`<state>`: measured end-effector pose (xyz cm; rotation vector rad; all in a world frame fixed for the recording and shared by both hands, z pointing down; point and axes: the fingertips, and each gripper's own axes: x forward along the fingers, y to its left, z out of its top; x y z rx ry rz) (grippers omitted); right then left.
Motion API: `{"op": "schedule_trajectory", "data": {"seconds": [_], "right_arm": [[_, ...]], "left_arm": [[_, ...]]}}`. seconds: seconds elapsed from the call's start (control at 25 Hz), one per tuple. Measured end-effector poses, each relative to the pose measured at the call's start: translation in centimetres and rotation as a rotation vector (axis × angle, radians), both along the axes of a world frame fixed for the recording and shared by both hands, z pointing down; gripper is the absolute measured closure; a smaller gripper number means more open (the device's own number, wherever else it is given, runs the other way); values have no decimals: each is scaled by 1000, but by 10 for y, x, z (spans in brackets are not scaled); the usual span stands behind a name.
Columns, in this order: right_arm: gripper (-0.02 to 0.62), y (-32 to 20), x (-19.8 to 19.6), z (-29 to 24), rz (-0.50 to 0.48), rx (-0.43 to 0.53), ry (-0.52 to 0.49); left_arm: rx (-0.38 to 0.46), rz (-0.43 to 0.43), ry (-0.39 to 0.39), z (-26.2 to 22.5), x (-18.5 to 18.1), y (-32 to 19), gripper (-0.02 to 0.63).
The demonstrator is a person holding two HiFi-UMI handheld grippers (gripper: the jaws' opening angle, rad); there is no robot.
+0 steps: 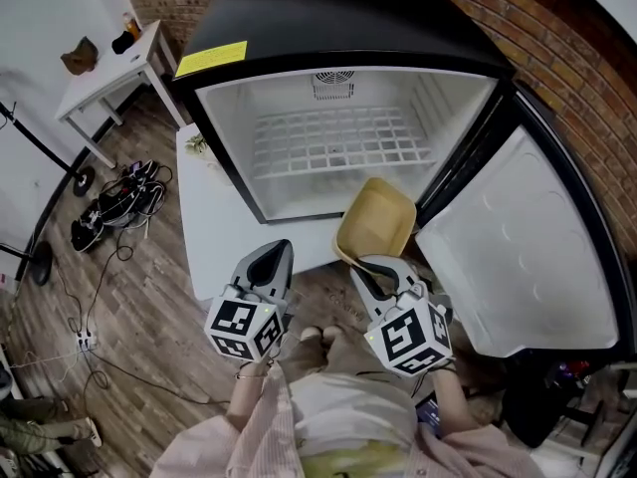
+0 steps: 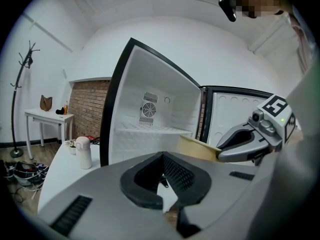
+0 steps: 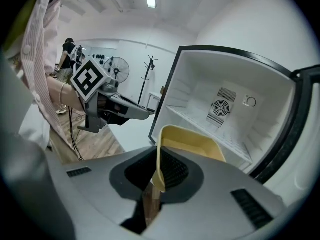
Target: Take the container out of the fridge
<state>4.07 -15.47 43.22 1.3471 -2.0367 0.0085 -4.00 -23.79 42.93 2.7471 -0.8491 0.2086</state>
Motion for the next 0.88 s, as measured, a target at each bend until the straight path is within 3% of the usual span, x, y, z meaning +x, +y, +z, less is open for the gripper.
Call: {"op": "schedule_trajectory", "data": {"seconds": [0.32,0.88], "right_arm": [[574,-3,-3,9,-25,-24,-60],[574,-5,2,13,-15,-21,-73]], "left_arm": [[-5,-5,-17,5,-1,8,614],[-8,-7,-10,4,-1,12,614]]}}
